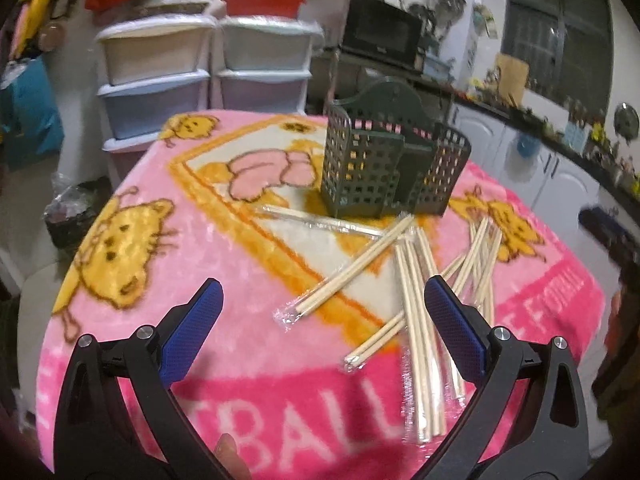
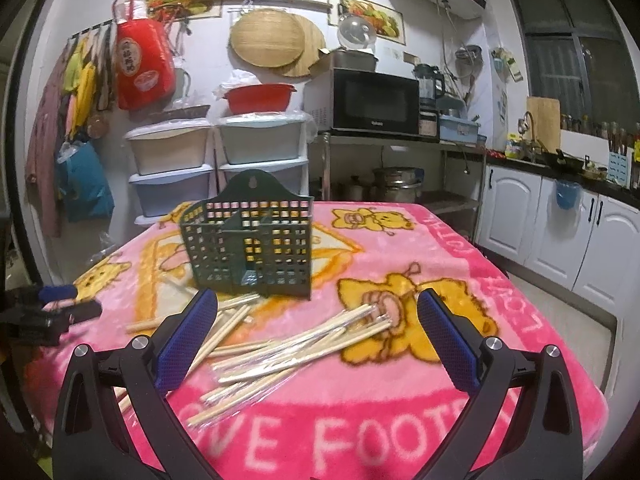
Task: Organize utensils
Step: 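Close the left gripper on a wrapped chopstick while the right gripper closes on another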
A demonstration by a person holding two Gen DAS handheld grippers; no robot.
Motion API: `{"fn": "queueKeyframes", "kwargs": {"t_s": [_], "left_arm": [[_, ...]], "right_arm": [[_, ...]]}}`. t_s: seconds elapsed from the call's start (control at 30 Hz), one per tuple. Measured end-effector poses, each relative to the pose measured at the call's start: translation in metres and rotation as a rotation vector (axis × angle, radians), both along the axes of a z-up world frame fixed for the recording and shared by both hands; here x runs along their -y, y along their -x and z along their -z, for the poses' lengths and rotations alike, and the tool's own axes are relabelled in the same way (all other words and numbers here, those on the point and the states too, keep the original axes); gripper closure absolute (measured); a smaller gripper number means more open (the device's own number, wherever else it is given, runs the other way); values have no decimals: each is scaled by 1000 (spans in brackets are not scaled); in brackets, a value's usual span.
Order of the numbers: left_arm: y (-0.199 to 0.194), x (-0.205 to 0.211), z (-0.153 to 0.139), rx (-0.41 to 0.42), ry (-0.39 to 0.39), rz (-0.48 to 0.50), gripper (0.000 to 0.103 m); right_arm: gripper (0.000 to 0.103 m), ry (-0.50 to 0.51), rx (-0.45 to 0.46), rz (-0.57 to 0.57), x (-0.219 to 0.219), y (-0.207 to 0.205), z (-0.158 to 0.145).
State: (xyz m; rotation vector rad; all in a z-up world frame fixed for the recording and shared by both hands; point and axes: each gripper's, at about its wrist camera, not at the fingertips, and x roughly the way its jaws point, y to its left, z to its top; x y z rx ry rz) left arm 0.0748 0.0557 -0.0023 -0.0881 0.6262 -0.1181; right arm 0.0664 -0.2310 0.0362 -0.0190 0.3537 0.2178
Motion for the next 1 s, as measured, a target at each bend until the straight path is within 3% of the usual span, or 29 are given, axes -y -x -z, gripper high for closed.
{"fn": "queueKeyframes", "kwargs": {"t_s": [0.23, 0.53, 0.67, 0.87, 1.0], "left_arm": [[-22, 1, 11, -91, -47, 86, 13], [-47, -10, 30, -202, -25, 120, 42], [-56, -14, 42, -261, -11, 117, 62], [-61, -19, 44, -270, -9, 111, 72], [-63, -21, 44, -271, -7, 101, 81]], "right_arm": [[6, -19, -158, 54, 21, -51, 6], [8, -85, -371, 27, 41, -112, 24], [26, -93, -454, -2, 39, -138, 33], [49, -108, -541, -25, 39, -162, 47], [53, -128, -594, -24, 40, -174, 54]]}}
